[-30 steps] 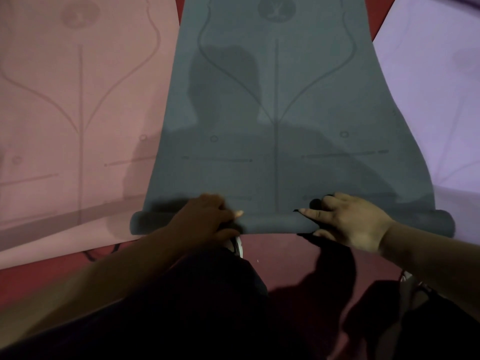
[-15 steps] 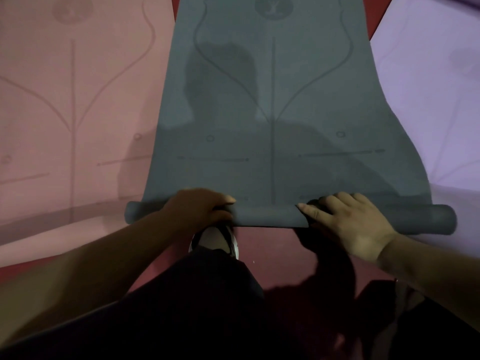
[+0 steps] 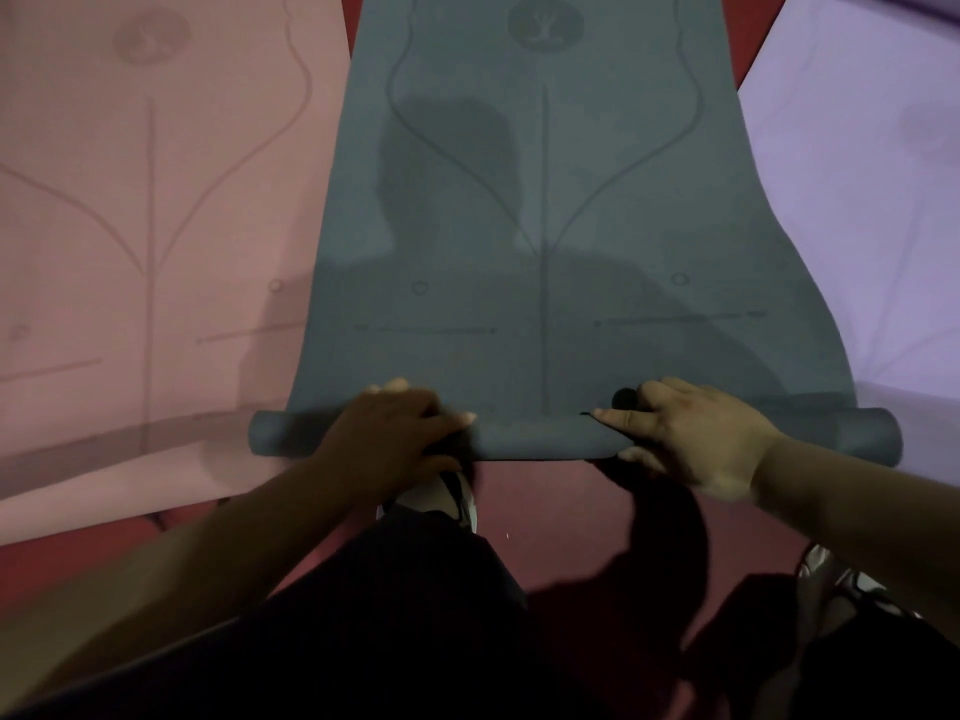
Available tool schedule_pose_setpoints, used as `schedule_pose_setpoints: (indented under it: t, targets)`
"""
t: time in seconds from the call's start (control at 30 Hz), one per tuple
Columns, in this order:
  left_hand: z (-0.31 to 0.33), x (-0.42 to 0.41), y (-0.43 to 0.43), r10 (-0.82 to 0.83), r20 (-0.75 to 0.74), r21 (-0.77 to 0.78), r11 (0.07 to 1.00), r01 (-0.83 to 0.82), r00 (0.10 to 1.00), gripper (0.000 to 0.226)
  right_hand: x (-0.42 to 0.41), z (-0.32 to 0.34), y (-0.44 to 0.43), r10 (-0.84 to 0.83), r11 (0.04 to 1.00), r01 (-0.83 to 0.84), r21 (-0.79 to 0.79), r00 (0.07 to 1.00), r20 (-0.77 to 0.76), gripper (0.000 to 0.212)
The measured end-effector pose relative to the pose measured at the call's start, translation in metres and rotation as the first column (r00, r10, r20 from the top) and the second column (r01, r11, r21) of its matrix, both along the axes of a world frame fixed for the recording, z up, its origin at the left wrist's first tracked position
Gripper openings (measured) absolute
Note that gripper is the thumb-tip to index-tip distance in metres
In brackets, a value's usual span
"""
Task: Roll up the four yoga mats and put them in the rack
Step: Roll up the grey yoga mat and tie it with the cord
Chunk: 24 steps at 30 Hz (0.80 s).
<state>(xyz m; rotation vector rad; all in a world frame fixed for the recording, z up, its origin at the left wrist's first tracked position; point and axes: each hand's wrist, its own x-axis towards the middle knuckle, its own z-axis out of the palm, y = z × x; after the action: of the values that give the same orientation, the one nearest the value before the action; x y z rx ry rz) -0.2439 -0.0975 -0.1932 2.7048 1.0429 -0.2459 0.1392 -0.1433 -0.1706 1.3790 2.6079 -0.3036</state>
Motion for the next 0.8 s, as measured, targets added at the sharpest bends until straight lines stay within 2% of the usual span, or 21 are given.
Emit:
schedule_pose_setpoints:
  t: [0.1, 0.23, 0.33, 0.4, 0.47, 0.67, 0.73, 0.8]
  targets:
    - [-0.004, 0.000, 0.001, -0.007, 0.019, 0.038, 0.999, 0.006, 1.000, 0.055, -0.001, 0.002, 0.001, -0.020, 1.000, 0.020, -0.019, 1.000, 0.016, 0.059]
    - [-0.008, 0.006, 0.011, -0.002, 0.023, -0.004, 1.000, 0.002, 1.000, 0.057, -0.008, 0.008, -0.008, -0.032, 0.996, 0.026, 0.087, 0.996, 0.078, 0.061]
    - [-0.001, 0.011, 0.016, 0.064, -0.039, -0.137, 0.988, -0.069, 0.997, 0.073, -0.011, 0.010, -0.019, -0.038, 0.990, 0.026, 0.140, 0.996, 0.085, 0.059]
    - [0.003, 0.012, 0.019, 0.124, -0.104, -0.229, 0.963, -0.145, 0.987, 0.084, -0.008, 0.011, -0.020, -0.019, 0.990, 0.007, 0.140, 0.997, 0.080, 0.059]
    - [0.007, 0.014, 0.020, 0.146, -0.101, -0.272, 0.948, -0.168, 0.984, 0.090, -0.005, 0.012, -0.014, 0.004, 0.994, -0.012, 0.113, 0.998, 0.070, 0.059]
    - [-0.003, 0.007, 0.008, 0.130, 0.078, -0.089, 0.988, -0.123, 0.988, 0.060, 0.005, 0.004, 0.014, 0.035, 0.998, -0.034, -0.060, 0.999, 0.008, 0.056]
    - [-0.005, 0.006, 0.004, 0.083, 0.071, -0.032, 0.996, -0.081, 0.994, 0.050, 0.008, 0.000, 0.023, 0.041, 0.989, -0.041, -0.139, 0.999, -0.002, 0.057]
    - [-0.009, 0.004, 0.004, 0.047, 0.052, 0.001, 0.999, -0.047, 0.998, 0.053, 0.008, -0.002, 0.029, 0.038, 0.979, -0.040, -0.198, 0.999, -0.013, 0.061]
